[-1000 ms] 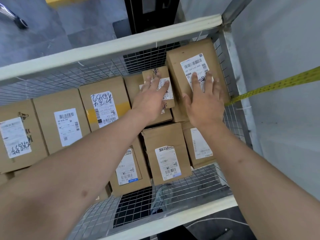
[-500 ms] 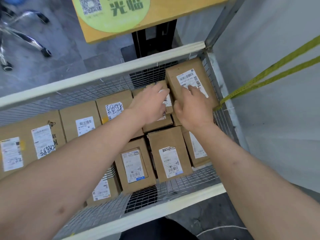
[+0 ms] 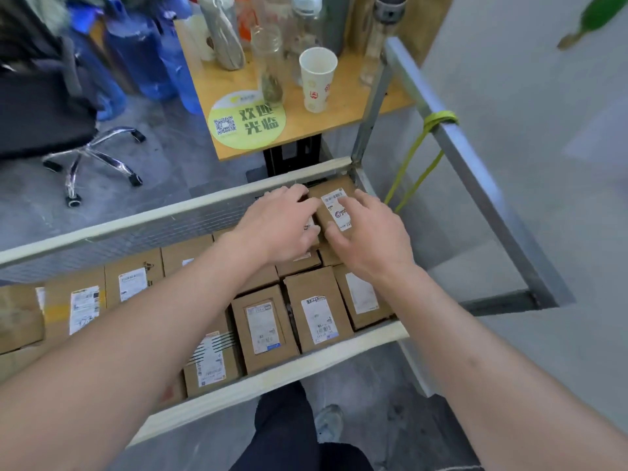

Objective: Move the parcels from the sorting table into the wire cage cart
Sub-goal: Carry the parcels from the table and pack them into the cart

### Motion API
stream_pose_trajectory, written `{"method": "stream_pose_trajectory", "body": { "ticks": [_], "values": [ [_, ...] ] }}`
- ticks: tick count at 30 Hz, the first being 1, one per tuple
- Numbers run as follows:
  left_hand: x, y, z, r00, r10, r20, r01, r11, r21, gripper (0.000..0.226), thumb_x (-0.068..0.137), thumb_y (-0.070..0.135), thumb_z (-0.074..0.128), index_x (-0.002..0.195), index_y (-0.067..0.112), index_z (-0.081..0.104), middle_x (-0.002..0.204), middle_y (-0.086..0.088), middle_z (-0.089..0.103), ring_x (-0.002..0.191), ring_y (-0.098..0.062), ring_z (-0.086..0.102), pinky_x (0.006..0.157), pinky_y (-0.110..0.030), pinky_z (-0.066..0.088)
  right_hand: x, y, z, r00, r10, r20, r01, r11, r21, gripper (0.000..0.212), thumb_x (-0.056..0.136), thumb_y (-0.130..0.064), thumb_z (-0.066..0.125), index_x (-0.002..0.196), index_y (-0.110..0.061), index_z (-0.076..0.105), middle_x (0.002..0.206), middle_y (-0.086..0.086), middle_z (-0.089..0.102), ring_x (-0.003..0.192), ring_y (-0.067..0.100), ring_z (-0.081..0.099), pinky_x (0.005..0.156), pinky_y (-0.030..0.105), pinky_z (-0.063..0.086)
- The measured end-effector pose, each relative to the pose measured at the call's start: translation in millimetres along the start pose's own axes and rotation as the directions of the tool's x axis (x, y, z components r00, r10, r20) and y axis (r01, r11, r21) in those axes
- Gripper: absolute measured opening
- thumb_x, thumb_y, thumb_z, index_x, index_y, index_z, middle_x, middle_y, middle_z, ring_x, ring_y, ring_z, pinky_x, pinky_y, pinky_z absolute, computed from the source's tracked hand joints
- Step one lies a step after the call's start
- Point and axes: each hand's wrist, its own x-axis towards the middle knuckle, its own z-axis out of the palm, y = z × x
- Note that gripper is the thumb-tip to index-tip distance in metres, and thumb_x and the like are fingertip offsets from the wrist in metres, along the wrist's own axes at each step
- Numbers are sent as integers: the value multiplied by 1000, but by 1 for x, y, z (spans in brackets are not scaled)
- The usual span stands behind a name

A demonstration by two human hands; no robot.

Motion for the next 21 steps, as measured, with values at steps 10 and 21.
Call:
{"method": "stream_pose_trajectory", "body": {
  "ticks": [10,21],
  "values": [
    [-69,62,-108,985,156,-68,-149,984,98,57,102,50,49,154,29,39,158,-1,37,138,-28,42,111,-46,42,-96,-36,-118,993,67,-94,-71,997,-40,50,102,-48,49,146,-24,53,157,7,45,143,31,43,108,42,42],
    [-92,90,-182,873,483,-62,-472,870,144,62,103,50,51,158,31,33,162,-1,32,147,-25,34,115,-47,41,-165,-90,-179,900,359,-248,-372,928,-5,56,101,-55,49,149,-26,50,156,6,45,140,27,45,110,44,42]
  ]
}}
